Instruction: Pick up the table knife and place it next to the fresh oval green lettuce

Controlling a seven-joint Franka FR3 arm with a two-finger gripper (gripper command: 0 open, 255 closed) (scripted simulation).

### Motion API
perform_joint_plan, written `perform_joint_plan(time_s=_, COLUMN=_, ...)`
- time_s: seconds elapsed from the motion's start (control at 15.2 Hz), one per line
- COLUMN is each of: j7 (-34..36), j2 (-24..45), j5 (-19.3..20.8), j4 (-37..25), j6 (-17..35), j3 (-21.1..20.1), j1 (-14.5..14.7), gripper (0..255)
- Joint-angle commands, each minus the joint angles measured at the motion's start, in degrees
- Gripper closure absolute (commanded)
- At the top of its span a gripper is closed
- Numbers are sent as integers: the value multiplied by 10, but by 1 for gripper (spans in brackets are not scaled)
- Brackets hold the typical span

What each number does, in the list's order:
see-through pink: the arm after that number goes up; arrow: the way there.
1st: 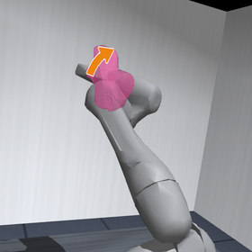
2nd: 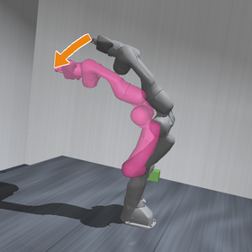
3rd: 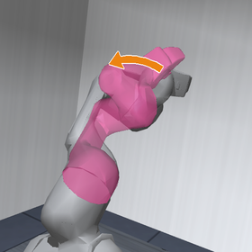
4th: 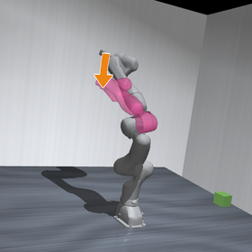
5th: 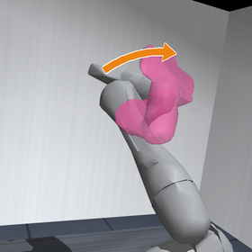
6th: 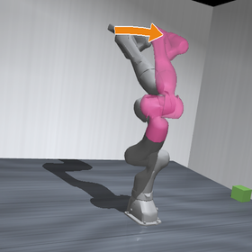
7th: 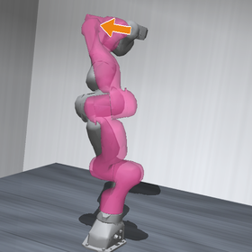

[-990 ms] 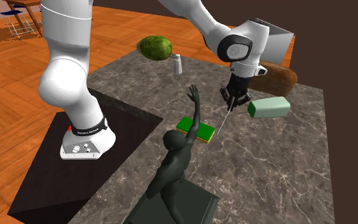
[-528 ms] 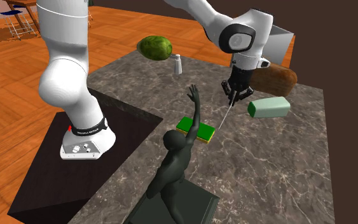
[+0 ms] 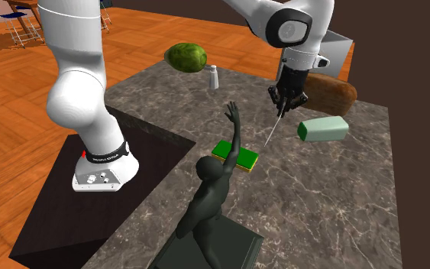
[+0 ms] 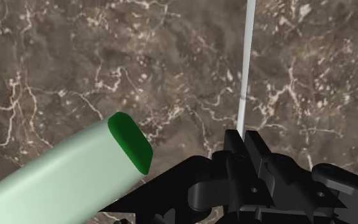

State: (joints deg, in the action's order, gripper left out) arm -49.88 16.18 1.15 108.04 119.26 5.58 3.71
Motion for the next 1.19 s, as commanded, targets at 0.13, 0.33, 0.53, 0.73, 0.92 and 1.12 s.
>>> perform_joint_plan(time_s=0.13, j7=-1, j2=-15, j5=1, j4=-12, j6=-27, j3=1, j1=0, gripper=255)
perform_joint_plan(time_s=0.33, j7=-1, j2=-23, j5=2, j4=-24, j6=-48, j3=1, j1=0, gripper=255)
perform_joint_plan(time_s=0.53, j7=-1, j2=-31, j5=2, j4=-37, j6=-68, j3=1, j1=1, gripper=255)
perform_joint_plan(time_s=0.73, j7=-2, j2=-38, j5=3, j4=-51, j6=-89, j3=1, j1=1, gripper=255)
perform_joint_plan(time_s=0.92, j7=-2, j2=-44, j5=3, j4=-66, j6=-111, j3=1, j1=1, gripper=255)
perform_joint_plan(time_s=1.12, j7=-3, j2=-49, j5=4, j4=-83, j6=-132, j3=1, j1=1, gripper=255)
